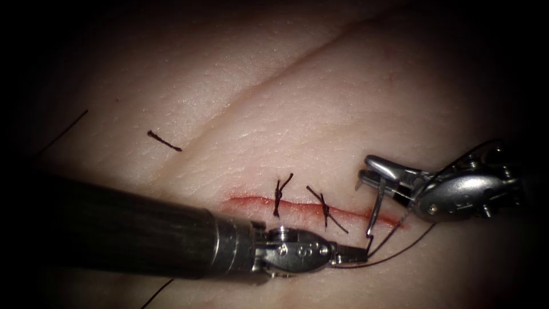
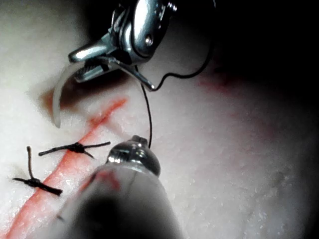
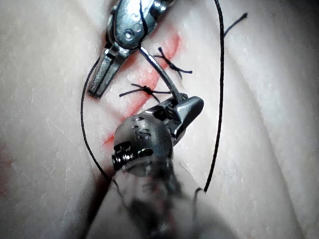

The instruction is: Wound Closure

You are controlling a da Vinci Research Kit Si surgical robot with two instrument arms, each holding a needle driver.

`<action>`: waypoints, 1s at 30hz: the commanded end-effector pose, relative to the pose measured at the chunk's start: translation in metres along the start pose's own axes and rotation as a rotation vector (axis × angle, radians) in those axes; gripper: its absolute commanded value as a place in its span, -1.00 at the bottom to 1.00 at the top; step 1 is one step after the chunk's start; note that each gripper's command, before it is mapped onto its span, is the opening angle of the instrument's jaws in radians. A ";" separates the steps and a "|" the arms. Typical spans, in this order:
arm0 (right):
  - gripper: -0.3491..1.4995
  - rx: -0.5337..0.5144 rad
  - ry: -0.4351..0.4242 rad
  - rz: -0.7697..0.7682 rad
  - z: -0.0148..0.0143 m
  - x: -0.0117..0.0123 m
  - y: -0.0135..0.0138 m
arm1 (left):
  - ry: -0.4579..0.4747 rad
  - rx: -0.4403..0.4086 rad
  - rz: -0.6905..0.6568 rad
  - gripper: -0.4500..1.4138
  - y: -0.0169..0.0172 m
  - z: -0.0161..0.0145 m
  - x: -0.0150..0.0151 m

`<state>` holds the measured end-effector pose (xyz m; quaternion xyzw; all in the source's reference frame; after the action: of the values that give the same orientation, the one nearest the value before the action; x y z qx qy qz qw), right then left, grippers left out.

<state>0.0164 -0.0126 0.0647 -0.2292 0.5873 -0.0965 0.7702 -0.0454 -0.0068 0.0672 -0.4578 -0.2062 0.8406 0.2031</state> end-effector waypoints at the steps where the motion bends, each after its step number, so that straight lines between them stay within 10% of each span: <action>1: -1.00 0.007 -0.001 0.007 0.0006 -0.0004 -0.0014 | -0.001 0.001 0.000 -0.68 0.0001 0.0007 -0.0003; 30: -1.00 0.083 0.012 0.035 -0.0003 -0.0017 -0.0076 | -0.027 0.041 0.002 -0.71 -0.0007 -0.0025 -0.0024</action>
<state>0.0160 -0.0181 0.0692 -0.1861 0.5909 -0.1067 0.7777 -0.0414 -0.0068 0.0676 -0.4419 -0.1908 0.8513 0.2087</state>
